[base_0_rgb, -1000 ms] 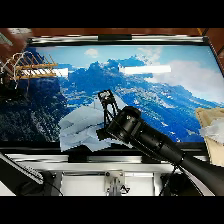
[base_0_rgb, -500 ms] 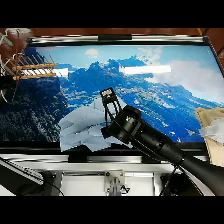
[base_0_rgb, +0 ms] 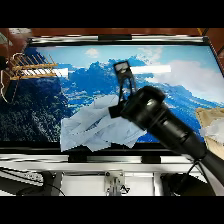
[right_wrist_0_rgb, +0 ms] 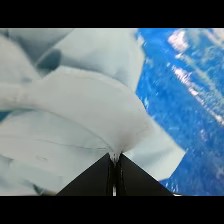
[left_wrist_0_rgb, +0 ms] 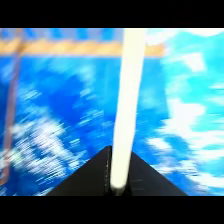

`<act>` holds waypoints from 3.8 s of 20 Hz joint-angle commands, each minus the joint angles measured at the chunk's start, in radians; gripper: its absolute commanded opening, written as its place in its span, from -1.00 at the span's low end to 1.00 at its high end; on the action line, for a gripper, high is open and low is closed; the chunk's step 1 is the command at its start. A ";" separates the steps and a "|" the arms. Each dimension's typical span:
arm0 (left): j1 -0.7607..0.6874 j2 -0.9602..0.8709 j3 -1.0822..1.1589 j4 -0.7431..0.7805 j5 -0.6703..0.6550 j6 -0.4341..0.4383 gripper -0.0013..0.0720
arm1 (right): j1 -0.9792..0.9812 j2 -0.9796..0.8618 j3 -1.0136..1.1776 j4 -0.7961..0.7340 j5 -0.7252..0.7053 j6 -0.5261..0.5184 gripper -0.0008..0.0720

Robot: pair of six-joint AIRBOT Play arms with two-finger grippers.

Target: Fold the shirts.

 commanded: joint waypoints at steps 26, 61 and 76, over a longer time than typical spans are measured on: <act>-0.716 1.156 -1.117 0.276 -0.299 0.339 -0.86 | -0.326 -0.035 0.052 0.128 -0.049 -0.324 -0.75; -0.869 1.231 -1.241 0.411 -0.206 0.215 -0.86 | -0.323 0.005 0.089 0.164 -0.090 -0.428 -0.75; -0.870 1.117 -1.279 0.351 -0.016 0.189 -0.86 | -0.323 0.005 0.089 0.225 -0.160 -0.490 -0.75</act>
